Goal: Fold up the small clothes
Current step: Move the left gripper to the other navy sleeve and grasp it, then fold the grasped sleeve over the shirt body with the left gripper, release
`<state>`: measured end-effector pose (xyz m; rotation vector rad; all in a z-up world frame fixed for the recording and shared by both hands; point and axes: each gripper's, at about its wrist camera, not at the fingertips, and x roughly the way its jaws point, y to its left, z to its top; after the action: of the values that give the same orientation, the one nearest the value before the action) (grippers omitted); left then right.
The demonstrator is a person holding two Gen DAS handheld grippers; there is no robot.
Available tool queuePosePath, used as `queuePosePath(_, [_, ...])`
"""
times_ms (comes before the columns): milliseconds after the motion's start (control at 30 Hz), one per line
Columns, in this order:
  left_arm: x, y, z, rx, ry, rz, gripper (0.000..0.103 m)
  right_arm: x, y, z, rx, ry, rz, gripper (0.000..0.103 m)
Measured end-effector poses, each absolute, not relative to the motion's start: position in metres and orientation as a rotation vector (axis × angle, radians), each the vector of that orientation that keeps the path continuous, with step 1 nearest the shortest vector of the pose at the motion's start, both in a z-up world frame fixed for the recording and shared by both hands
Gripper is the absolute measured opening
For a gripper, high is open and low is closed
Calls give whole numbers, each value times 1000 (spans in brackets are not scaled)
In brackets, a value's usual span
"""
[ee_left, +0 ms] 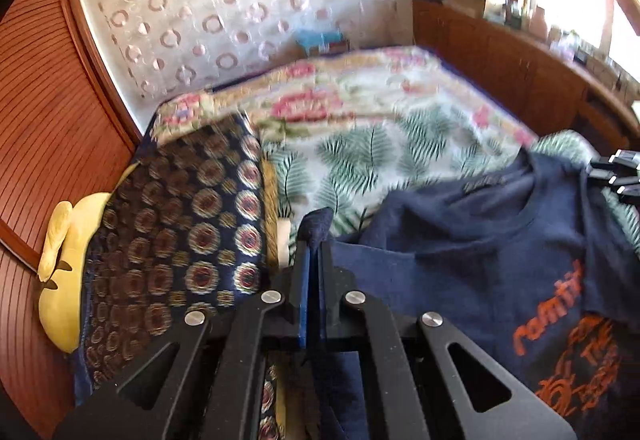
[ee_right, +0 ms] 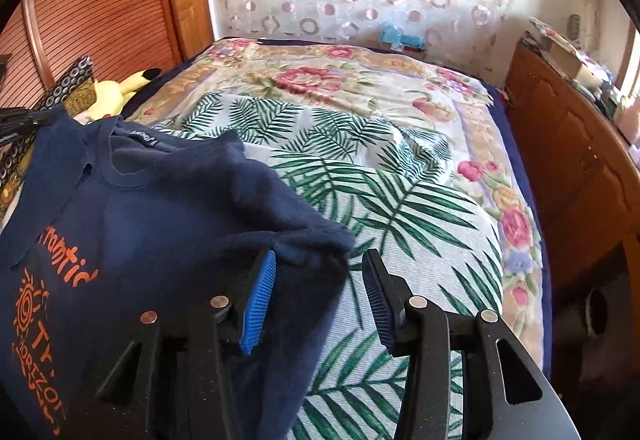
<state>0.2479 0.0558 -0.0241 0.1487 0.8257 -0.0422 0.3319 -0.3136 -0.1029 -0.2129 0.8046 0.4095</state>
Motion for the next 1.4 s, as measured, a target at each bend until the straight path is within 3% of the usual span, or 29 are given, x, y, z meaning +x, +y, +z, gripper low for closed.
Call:
queuePosePath(367, [205,51,12,113,696,-98,4,339,-303,-104,-176,833,417,44])
queuePosePath(400, [203,49,13,111,691,-102,4,338,-301,-104,-175,835,430,38])
queuePosePath(467, [194,50,17,98,675,-113,4,337,-300,-104,-182,845,457,7])
queuePosePath(867, [127,48,14,63,637,-133,4,232,-304,-45,-166,592,556,5])
queuePosePath(1400, [4,63,4,-51,584,-133,4,83,-374,-48,-71,532,582,5])
